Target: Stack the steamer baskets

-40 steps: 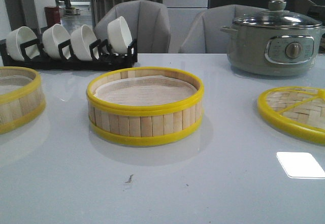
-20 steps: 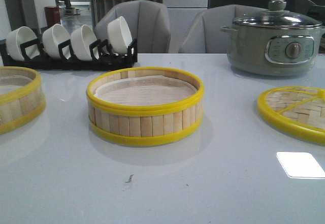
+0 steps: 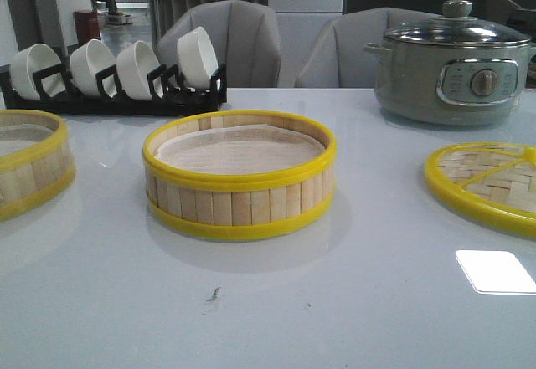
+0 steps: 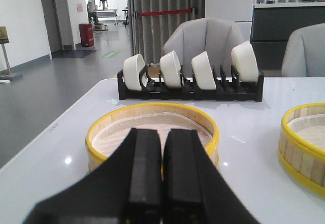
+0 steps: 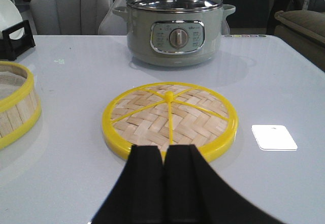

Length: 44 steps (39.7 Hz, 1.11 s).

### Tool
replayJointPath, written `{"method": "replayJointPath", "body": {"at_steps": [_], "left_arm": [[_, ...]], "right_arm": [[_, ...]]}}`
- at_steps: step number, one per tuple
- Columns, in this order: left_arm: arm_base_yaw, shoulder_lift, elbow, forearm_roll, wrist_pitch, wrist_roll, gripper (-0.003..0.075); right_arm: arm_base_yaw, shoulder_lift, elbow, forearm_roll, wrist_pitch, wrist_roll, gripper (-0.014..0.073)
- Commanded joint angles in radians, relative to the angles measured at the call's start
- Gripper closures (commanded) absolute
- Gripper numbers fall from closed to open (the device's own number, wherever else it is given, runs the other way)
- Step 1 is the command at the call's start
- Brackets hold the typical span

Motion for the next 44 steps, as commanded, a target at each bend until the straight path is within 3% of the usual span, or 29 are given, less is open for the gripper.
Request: {"method": "replayJointPath", "body": {"at_steps": [1, 28, 37, 44], "left_arm": [[-0.002, -0.013, 0.002, -0.008, -0.075, -0.001, 0.0634], [-0.010, 0.009, -0.010, -0.028, -0.075, -0.006, 0.0634], [-0.146, 0.296, -0.242, 0.053, -0.041, -0.006, 0.0634], [-0.191, 0.602, -0.561, 0.102, 0.136, -0.006, 0.0634]], "right_arm": [[-0.004, -0.021, -0.015, 0.000, -0.085, -0.006, 0.0538], [-0.004, -0.021, -0.015, 0.000, -0.085, -0.006, 0.0538], [-0.004, -0.021, -0.015, 0.000, -0.085, -0.006, 0.0538], [-0.004, -0.021, -0.015, 0.000, -0.085, -0.006, 0.0538]]}}
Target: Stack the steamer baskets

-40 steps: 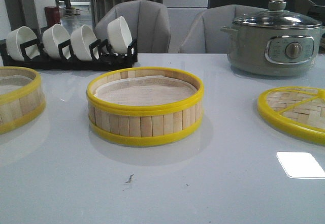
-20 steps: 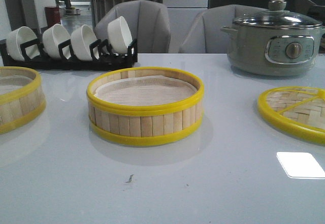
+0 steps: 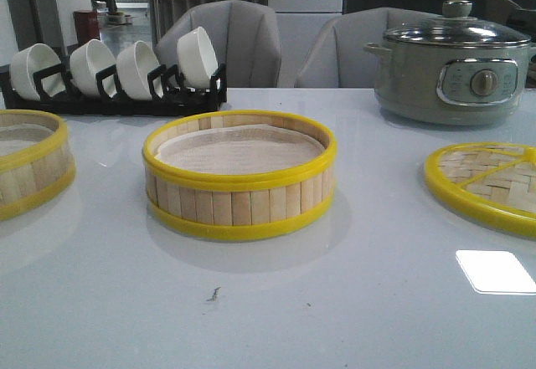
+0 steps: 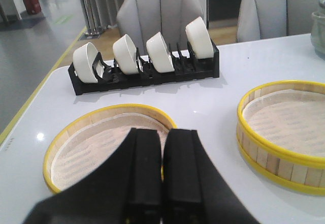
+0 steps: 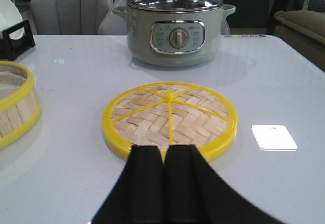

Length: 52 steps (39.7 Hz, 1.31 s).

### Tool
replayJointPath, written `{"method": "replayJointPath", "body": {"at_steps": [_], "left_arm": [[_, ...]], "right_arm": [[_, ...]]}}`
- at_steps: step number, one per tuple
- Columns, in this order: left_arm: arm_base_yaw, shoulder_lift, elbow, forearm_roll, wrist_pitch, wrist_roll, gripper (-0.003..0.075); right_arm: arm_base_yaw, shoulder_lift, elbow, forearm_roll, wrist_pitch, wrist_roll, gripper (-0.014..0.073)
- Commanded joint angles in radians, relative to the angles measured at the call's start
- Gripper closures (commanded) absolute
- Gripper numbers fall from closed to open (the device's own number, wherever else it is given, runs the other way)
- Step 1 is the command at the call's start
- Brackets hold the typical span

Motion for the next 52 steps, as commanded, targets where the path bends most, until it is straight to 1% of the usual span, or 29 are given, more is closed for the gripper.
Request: {"method": "replayJointPath", "body": {"at_steps": [1, 5, 11, 18, 23, 28, 32, 52], "left_arm": [[-0.010, 0.165, -0.212, 0.016, 0.044, -0.006, 0.0634], [-0.006, 0.314, -0.409, 0.030, 0.157, -0.006, 0.0634], [-0.006, 0.455, -0.632, 0.063, 0.228, -0.006, 0.0634], [-0.006, 0.531, -0.760, 0.093, 0.250, -0.006, 0.0634], [-0.006, 0.544, -0.773, 0.100, 0.254, -0.006, 0.0634], [-0.006, 0.544, -0.771, 0.129, 0.315, -0.006, 0.0634], [-0.006, 0.544, -0.771, 0.148, 0.337, -0.006, 0.0634], [-0.006, 0.548, -0.771, 0.167, 0.325, -0.006, 0.0634]], "right_arm": [[-0.004, -0.021, -0.015, 0.000, -0.085, -0.006, 0.0538], [-0.004, -0.021, -0.015, 0.000, -0.085, -0.006, 0.0538], [-0.004, -0.021, -0.015, 0.000, -0.085, -0.006, 0.0538], [-0.004, -0.021, -0.015, 0.000, -0.085, -0.006, 0.0538], [-0.004, -0.021, -0.015, 0.000, -0.085, -0.006, 0.0538], [-0.004, -0.021, -0.015, 0.000, -0.085, -0.006, 0.0538], [-0.004, -0.021, -0.015, 0.000, -0.085, -0.006, 0.0538], [-0.004, -0.021, -0.015, 0.000, -0.085, -0.006, 0.0538]]}}
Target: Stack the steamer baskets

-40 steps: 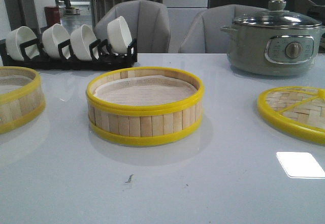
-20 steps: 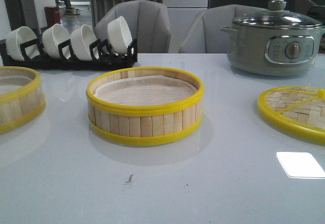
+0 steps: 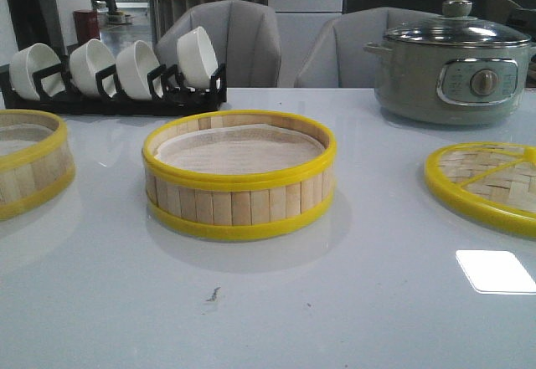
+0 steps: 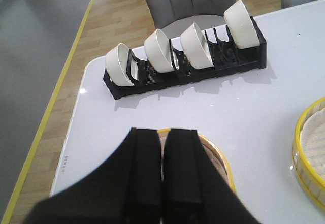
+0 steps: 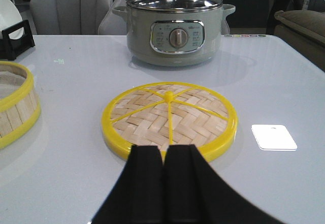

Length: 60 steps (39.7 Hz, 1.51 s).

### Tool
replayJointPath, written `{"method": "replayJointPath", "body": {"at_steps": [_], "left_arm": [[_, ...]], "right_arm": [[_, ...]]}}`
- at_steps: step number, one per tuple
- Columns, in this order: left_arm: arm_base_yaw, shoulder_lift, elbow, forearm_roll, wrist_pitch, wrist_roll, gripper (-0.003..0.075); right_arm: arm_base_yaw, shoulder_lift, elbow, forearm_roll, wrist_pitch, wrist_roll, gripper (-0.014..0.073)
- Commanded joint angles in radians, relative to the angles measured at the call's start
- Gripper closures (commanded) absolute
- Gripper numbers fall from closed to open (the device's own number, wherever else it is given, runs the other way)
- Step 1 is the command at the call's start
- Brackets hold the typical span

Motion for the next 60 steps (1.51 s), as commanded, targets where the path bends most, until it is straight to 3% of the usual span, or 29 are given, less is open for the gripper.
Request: {"method": "replayJointPath", "body": {"at_steps": [1, 41, 53, 56, 60], "left_arm": [[-0.004, -0.007, -0.036, 0.014, -0.092, -0.006, 0.0634], [-0.004, 0.004, -0.036, -0.009, -0.107, -0.006, 0.0634], [-0.004, 0.004, -0.036, -0.010, -0.095, -0.006, 0.0634], [-0.004, 0.004, -0.036, -0.010, -0.083, -0.006, 0.0634], [-0.004, 0.004, -0.036, -0.010, -0.076, -0.006, 0.0634]], "right_arm": [[-0.004, -0.021, -0.015, 0.000, -0.085, -0.006, 0.0538], [-0.004, -0.021, -0.015, 0.000, -0.098, -0.006, 0.0538], [-0.004, -0.021, -0.021, 0.005, -0.425, 0.093, 0.0538], [-0.004, -0.021, -0.059, 0.005, -0.378, 0.102, 0.0538], [-0.004, -0.011, -0.165, -0.013, -0.201, 0.085, 0.0538]]}}
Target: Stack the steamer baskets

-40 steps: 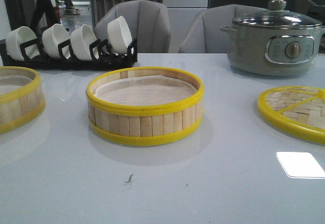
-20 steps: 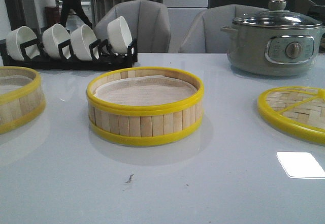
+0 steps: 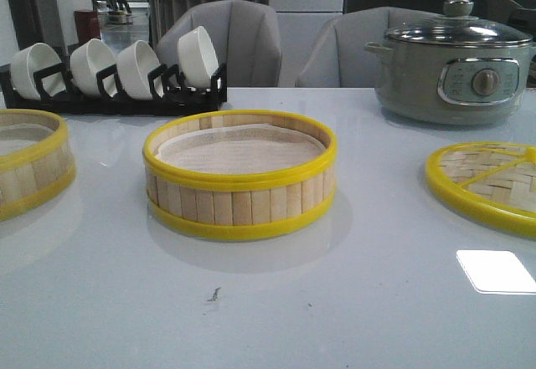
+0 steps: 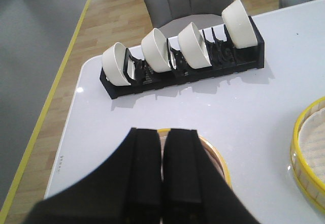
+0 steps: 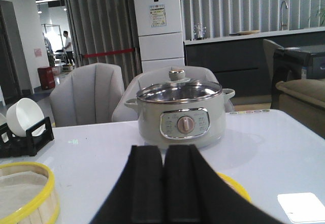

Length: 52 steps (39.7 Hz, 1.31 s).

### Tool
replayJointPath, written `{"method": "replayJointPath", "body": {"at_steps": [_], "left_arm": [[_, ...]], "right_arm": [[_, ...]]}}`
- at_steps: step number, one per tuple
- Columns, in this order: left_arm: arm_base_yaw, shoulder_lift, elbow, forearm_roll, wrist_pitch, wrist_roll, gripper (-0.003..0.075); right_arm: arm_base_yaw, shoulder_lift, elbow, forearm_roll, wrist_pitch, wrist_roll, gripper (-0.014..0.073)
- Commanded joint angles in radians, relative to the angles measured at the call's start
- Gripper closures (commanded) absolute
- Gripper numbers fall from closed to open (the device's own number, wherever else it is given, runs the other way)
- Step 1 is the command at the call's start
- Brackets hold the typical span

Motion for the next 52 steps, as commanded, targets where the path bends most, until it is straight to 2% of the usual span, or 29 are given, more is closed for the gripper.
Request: {"method": "replayJointPath", "body": {"at_steps": [1, 4, 8, 15, 22, 26, 34, 52], "left_arm": [[-0.004, -0.014, -0.036, 0.001, -0.061, -0.006, 0.0634], [-0.004, -0.014, -0.036, 0.001, -0.055, -0.006, 0.0634], [-0.004, -0.014, -0.036, 0.001, -0.050, -0.006, 0.0634], [-0.004, -0.014, -0.036, -0.007, -0.048, -0.006, 0.0634], [-0.004, -0.014, -0.036, -0.022, -0.022, -0.006, 0.0634], [-0.004, -0.014, -0.036, -0.026, -0.018, -0.006, 0.0634], [-0.004, -0.014, -0.036, -0.027, -0.018, -0.006, 0.0634], [-0.004, -0.014, -0.036, -0.038, -0.013, -0.006, 0.0634]], "right_arm": [[-0.004, -0.001, -0.139, -0.030, 0.059, -0.019, 0.0538], [-0.004, 0.044, -0.228, -0.064, 0.153, -0.055, 0.0538], [-0.004, 0.157, -0.349, -0.084, 0.183, -0.066, 0.0538], [-0.004, 0.488, -0.554, -0.084, 0.214, -0.066, 0.0538], [-0.004, 0.787, -0.765, -0.073, 0.363, -0.064, 0.0538], [-0.004, 0.881, -0.852, -0.068, 0.430, -0.064, 0.0538], [-0.004, 0.952, -0.882, -0.057, 0.433, -0.063, 0.0538], [-0.004, 0.953, -0.881, -0.052, 0.393, -0.063, 0.0538]]}}
